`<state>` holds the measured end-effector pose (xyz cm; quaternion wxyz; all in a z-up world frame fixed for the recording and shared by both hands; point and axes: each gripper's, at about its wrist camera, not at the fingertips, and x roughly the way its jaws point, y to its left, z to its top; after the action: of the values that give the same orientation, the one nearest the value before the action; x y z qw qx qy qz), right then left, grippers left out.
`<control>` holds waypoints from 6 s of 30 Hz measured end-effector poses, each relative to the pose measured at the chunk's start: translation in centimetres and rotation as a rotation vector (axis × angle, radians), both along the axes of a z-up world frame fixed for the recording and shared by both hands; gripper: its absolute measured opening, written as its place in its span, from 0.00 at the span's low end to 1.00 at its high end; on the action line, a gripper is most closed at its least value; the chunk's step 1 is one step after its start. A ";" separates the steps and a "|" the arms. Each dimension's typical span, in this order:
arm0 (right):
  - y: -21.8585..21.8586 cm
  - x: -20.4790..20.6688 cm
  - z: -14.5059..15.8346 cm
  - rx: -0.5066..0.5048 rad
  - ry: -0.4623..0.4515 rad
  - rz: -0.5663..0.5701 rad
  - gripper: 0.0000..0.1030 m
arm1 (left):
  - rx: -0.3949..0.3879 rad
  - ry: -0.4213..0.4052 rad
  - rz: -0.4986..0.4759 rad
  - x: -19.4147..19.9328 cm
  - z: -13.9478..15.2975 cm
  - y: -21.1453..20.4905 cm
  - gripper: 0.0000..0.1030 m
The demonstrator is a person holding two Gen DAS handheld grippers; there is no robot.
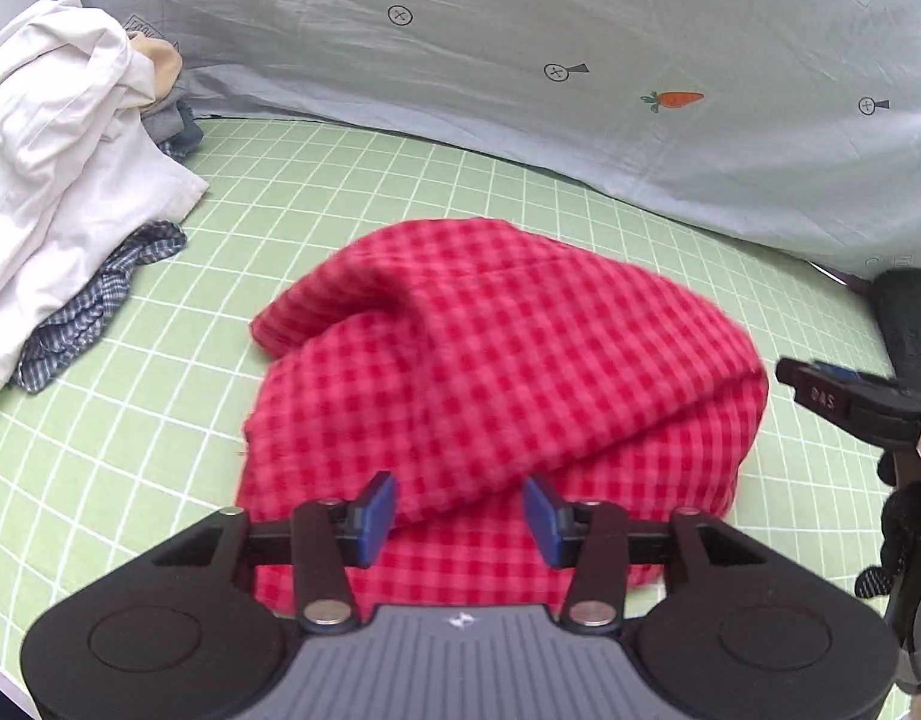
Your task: Fold clothes
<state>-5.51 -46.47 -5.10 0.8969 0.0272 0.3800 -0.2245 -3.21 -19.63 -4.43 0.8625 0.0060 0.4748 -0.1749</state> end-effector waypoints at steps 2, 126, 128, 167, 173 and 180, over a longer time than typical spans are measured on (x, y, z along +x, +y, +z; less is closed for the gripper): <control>-2.1 -2.9 -0.3 0.069 -0.011 -0.075 0.49 | -0.002 0.009 0.052 -0.5 -0.1 -0.2 0.72; -8.9 -11.7 -2.8 0.315 -0.010 -0.308 0.72 | 0.095 0.022 -0.022 7.2 0.2 0.9 0.67; -9.6 -10.4 -3.0 0.313 -0.016 -0.311 0.74 | 0.105 0.014 -0.022 9.0 0.0 0.0 0.67; -9.9 -5.2 -5.5 0.382 -0.003 -0.280 0.44 | 0.154 0.143 0.025 11.6 -6.5 -2.1 0.25; -12.6 -2.4 -5.4 0.393 -0.041 -0.305 0.70 | 0.155 0.122 0.002 15.2 -6.6 -4.2 0.48; -13.2 0.5 -8.3 0.452 0.054 -0.293 0.70 | 0.167 0.117 -0.032 17.3 -7.4 -6.4 0.51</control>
<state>-5.06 -59.64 -13.44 0.8154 0.2755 0.4365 -0.2622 14.13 -26.05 -11.83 0.8269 0.0752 0.5372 -0.1485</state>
